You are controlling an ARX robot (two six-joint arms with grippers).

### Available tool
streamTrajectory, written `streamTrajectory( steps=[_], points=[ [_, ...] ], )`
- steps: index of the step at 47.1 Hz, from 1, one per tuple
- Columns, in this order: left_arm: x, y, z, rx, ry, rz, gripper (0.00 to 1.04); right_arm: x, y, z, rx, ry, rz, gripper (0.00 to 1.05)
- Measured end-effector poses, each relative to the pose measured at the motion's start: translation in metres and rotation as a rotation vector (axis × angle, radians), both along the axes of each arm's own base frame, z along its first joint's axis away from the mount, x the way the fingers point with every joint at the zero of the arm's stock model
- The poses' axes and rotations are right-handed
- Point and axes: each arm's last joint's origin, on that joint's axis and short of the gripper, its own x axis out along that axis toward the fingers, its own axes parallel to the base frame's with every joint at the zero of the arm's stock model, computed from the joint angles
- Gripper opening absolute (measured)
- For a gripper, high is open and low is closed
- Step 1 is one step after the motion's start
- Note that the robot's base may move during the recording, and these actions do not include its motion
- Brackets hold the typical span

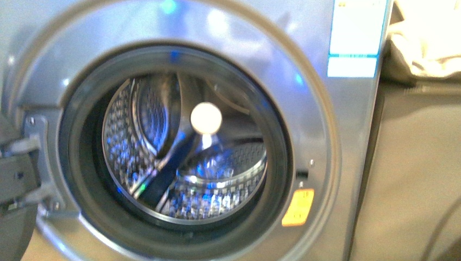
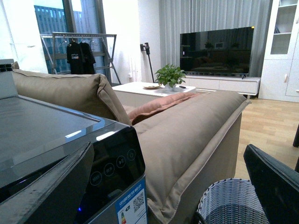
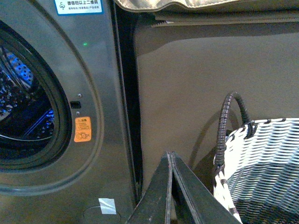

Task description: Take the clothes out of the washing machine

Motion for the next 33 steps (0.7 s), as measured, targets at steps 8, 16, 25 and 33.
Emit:
streamTrajectory(
  steps=[8, 16, 25, 33],
  points=[
    [0.000, 0.000, 0.000, 0.000, -0.001, 0.000, 0.98, -0.003, 0.000, -0.009, 0.000, -0.004, 0.000, 0.02],
    [-0.002, 0.005, 0.006, -0.027, 0.389, 0.448, 0.98, -0.006, 0.000, -0.016, 0.000, -0.009, -0.001, 0.02],
    [-0.004, 0.019, 0.006, -0.069, 0.415, 0.592, 0.98, -0.016, 0.000, -0.025, 0.000, 0.009, 0.000, 0.02],
    [-0.010, 0.040, 0.000, -0.125, 0.400, 0.673, 0.98, -0.017, 0.000, -0.026, 0.000, -0.008, 0.000, 0.02]
  ],
)
